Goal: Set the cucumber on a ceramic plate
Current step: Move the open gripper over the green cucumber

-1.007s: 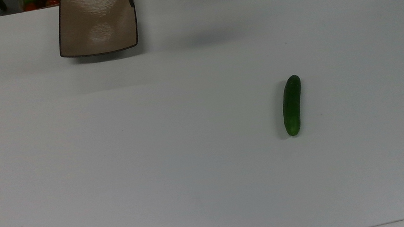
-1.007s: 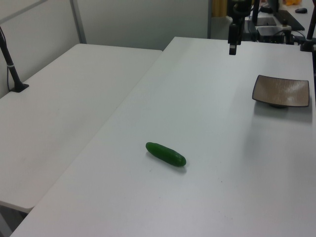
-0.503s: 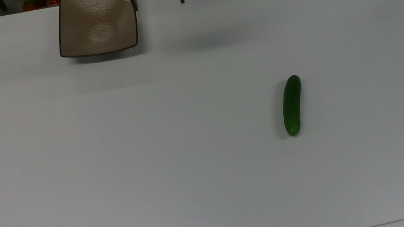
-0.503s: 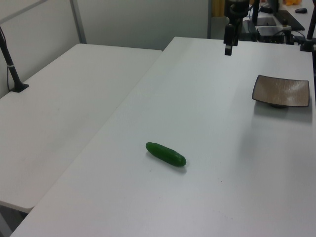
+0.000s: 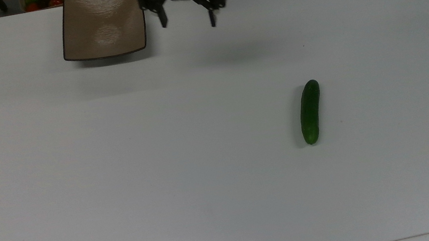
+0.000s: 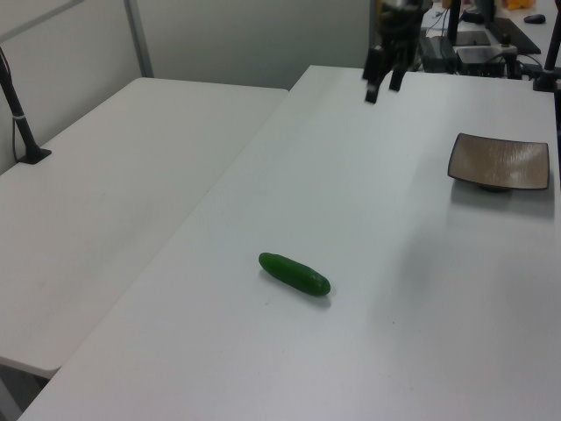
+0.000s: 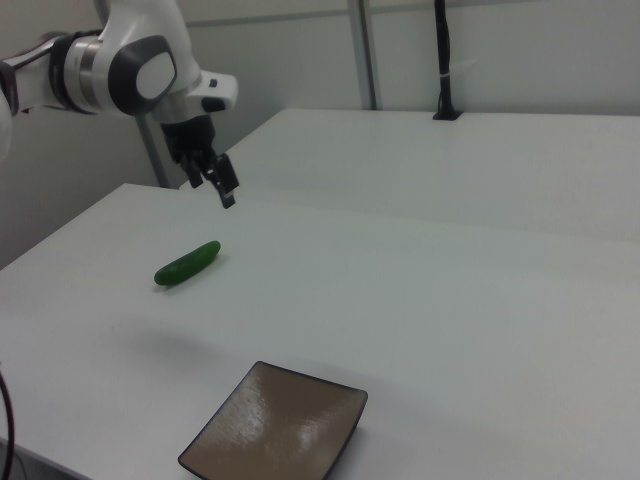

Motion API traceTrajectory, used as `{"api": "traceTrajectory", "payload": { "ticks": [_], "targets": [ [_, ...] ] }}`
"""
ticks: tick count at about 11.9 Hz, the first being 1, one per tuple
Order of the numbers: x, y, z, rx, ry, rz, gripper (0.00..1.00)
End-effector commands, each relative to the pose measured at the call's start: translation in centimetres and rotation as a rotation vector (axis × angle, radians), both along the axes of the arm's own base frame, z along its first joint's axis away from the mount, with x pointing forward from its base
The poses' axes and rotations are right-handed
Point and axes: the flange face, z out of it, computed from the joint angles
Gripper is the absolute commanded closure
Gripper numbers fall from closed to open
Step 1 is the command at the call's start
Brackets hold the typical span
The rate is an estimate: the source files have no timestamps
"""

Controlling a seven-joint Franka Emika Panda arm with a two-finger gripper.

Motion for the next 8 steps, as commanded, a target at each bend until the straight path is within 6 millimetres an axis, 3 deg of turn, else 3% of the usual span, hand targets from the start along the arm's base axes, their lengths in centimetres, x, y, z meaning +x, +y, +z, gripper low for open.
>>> {"api": "traceTrajectory", "payload": {
  "ticks": [1,4,5,8],
  "targets": [
    [2.1,6.7,-1.8,0.061,0.004,-0.091,0.0],
    [4.0,13.7,-5.1,0.047,0.014,-0.064,0.0],
    [4.0,16.6,-6.9,0.036,-0.002,-0.044,0.0],
    [4.9,21.9,-13.0,-0.038,-0.024,0.011,0.0]
  ]
}}
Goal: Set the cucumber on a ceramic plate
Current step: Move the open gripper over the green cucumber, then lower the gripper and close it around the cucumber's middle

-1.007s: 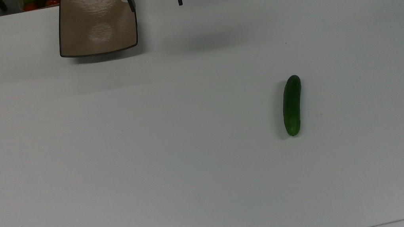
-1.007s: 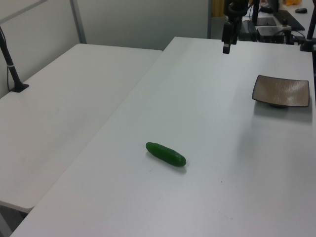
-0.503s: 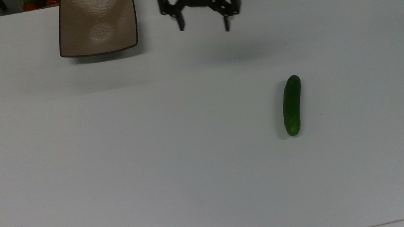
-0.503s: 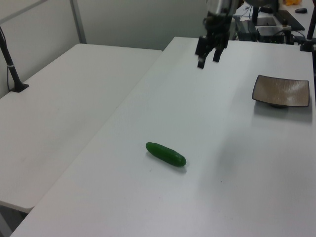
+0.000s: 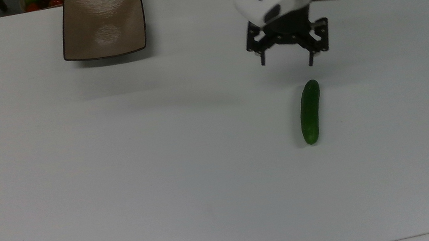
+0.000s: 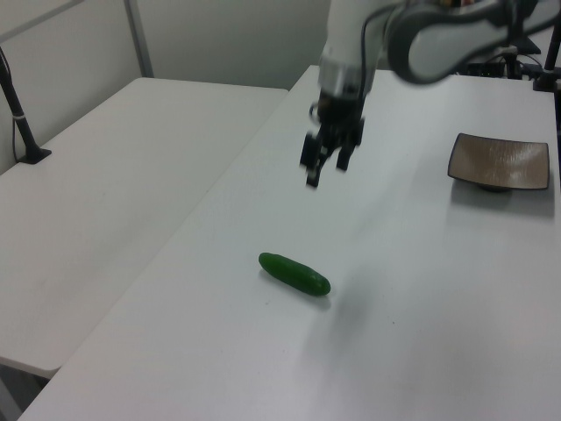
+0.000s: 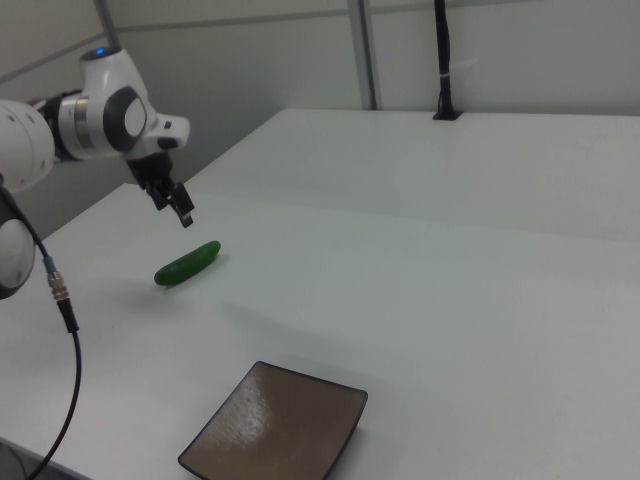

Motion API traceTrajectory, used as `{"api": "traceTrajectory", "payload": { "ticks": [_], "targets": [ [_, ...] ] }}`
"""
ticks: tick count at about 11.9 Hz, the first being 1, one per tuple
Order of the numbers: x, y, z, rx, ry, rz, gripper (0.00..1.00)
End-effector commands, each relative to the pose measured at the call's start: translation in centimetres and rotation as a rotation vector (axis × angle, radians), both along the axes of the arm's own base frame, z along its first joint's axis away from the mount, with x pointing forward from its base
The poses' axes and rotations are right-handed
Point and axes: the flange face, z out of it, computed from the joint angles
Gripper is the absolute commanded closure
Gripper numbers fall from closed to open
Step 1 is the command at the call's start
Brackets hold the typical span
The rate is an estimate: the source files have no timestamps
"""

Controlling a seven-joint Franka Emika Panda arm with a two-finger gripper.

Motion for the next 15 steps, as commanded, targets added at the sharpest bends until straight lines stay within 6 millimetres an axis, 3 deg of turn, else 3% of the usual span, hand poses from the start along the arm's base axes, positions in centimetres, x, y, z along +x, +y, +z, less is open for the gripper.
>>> {"api": "traceTrajectory", "payload": {
  "ticks": [1,4,8,11,12,13,14,15],
  "targets": [
    [1.7,4.4,-4.6,-0.039,-0.013,0.007,0.0],
    [2.9,5.8,-9.2,-0.086,-0.002,0.005,0.0],
    [2.9,9.1,-14.4,-0.142,-0.052,0.051,0.0],
    [2.5,10.0,-17.8,-0.169,-0.048,0.069,0.0],
    [2.5,10.0,-17.9,-0.181,-0.053,0.075,0.18],
    [2.6,9.8,-17.9,-0.184,-0.056,0.076,0.57],
    [2.7,9.6,-17.7,-0.181,-0.059,0.073,0.68],
    [2.8,9.7,-17.6,-0.18,-0.063,0.073,0.69]
  ]
}}
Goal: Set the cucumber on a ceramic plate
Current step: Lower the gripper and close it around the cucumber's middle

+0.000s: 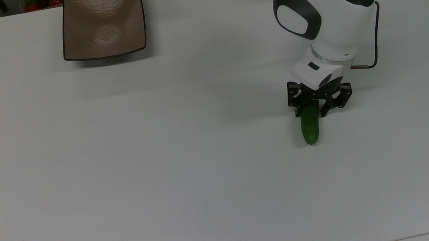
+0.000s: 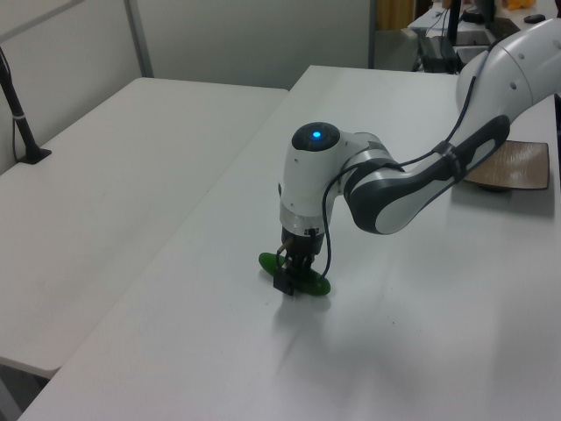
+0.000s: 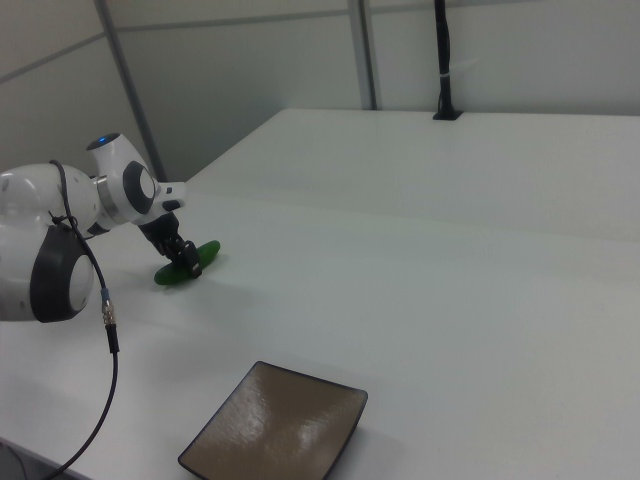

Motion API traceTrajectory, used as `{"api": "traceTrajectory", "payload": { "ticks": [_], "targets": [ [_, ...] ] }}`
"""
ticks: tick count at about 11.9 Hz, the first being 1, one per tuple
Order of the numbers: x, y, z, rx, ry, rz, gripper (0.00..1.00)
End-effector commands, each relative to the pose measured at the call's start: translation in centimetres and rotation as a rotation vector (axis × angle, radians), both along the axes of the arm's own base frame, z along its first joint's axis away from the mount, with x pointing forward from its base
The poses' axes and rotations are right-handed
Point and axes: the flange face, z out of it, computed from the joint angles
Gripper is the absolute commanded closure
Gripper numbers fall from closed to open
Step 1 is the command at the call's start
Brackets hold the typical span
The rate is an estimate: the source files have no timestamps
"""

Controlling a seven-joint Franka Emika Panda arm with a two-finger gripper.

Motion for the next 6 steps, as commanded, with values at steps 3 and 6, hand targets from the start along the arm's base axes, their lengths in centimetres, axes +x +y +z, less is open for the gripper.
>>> {"api": "traceTrajectory", "payload": {
  "ticks": [3,6],
  "targets": [
    [1.1,-1.6,2.5,0.003,-0.048,-0.026,0.7],
    [0.4,-5.4,6.5,-0.018,-0.056,-0.009,0.7]
  ]
}}
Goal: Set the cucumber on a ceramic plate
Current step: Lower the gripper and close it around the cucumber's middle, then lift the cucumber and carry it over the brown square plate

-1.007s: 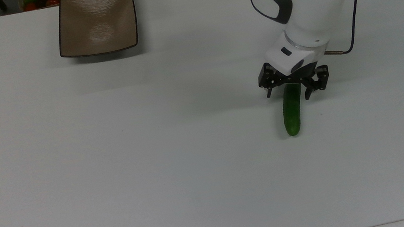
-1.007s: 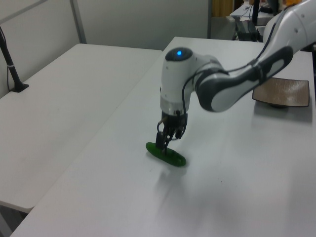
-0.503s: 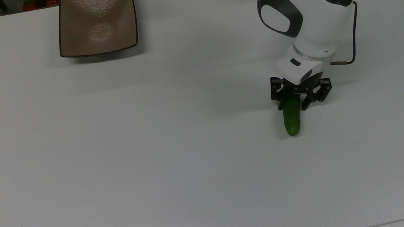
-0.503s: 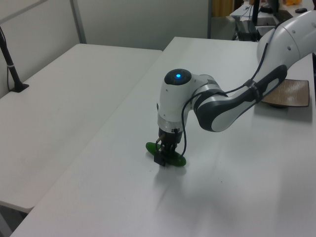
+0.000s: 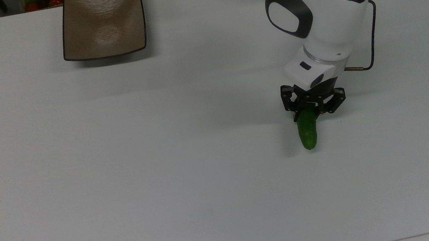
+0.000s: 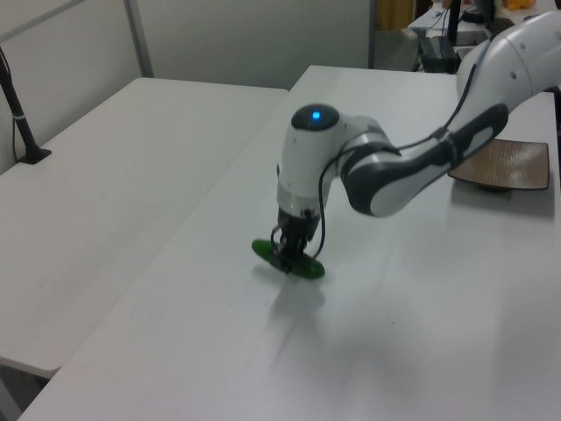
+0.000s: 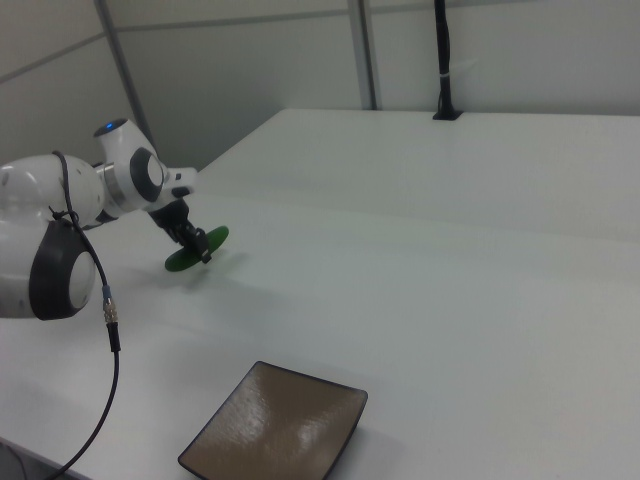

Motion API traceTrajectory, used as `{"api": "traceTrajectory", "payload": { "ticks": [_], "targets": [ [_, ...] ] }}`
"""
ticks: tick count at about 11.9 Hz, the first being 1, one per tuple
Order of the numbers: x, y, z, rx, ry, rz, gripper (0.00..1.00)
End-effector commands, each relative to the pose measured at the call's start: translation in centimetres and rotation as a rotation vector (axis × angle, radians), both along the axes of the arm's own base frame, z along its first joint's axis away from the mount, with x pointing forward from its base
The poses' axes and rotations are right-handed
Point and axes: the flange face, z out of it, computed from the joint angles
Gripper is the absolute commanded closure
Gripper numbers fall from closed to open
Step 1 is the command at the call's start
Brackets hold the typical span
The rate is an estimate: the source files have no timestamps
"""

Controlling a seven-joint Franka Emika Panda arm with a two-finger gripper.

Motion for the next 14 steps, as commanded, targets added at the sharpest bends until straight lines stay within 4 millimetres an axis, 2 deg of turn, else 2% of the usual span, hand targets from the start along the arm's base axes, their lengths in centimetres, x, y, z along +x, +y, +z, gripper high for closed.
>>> {"api": "traceTrajectory", "payload": {
  "ticks": [1,4,8,11,13,14],
  "targets": [
    [-2.0,-3.7,4.8,-0.04,-0.01,0.044,0.7],
    [-4.5,-9.2,7.0,-0.067,0.049,0.1,0.7],
    [-8.4,-15.3,9.9,-0.097,0.133,0.199,0.7],
    [-9.4,-21.1,12.8,-0.107,0.217,0.226,0.7],
    [-11.8,-25.2,15.1,-0.115,0.249,0.29,0.7],
    [-12.8,-27.5,15.6,-0.109,0.269,0.305,0.7]
  ]
}}
